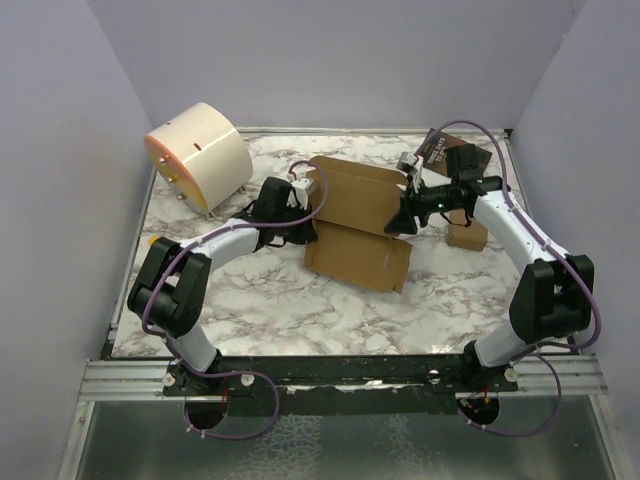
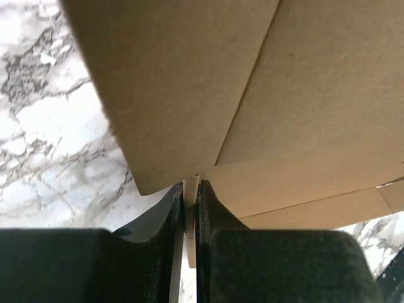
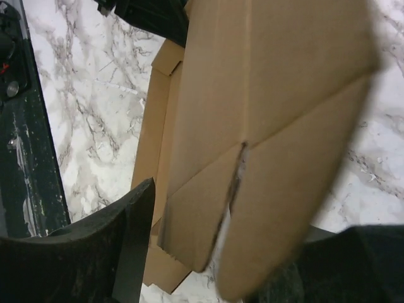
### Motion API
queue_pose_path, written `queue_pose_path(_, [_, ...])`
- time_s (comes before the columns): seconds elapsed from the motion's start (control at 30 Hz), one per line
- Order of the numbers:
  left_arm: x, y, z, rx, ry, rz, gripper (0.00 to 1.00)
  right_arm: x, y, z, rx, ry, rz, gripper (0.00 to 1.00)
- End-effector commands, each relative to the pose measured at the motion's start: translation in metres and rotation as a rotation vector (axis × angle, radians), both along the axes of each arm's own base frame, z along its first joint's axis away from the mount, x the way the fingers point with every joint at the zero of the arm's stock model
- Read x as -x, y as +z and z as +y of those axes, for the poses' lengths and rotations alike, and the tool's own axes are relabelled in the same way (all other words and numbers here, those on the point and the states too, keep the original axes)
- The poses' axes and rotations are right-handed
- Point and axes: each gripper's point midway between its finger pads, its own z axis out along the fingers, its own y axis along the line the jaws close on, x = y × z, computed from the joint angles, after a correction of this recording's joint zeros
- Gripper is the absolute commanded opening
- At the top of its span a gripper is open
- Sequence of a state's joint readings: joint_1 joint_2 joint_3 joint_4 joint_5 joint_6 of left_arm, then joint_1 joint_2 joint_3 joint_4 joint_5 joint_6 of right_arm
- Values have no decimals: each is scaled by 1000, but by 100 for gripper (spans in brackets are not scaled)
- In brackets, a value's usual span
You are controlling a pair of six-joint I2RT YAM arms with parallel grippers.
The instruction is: Fold the paper box
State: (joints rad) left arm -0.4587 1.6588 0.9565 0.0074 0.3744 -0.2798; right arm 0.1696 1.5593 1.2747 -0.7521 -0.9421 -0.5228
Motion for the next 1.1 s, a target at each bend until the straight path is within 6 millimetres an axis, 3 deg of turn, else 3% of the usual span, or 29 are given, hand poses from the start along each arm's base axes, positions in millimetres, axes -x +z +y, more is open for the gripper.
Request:
queue_pose_path(0.0, [13, -8, 11, -104, 26, 138, 2, -6, 0, 12, -98, -2, -4, 54])
queue_pose_path(0.2, [14, -15, 11, -156, 21, 173, 8, 3, -15, 14, -223, -44, 125, 55])
queue_pose_path(0.33, [13, -20, 10, -184, 27, 186, 9, 9, -11, 11, -303, -61, 160, 56])
queue_pose_path(0.43, [12, -21, 10, -203, 29, 197, 9, 10, -9, 6, -336, -101, 160, 66])
queue_pose_path(0.63, [8, -16, 9, -225, 34, 191, 14, 9, -25, 0, -359, -157, 208, 67])
queue_pose_path(1.07, [16, -26, 15, -260, 47, 230, 30, 4, -46, -2, -334, -201, 261, 66])
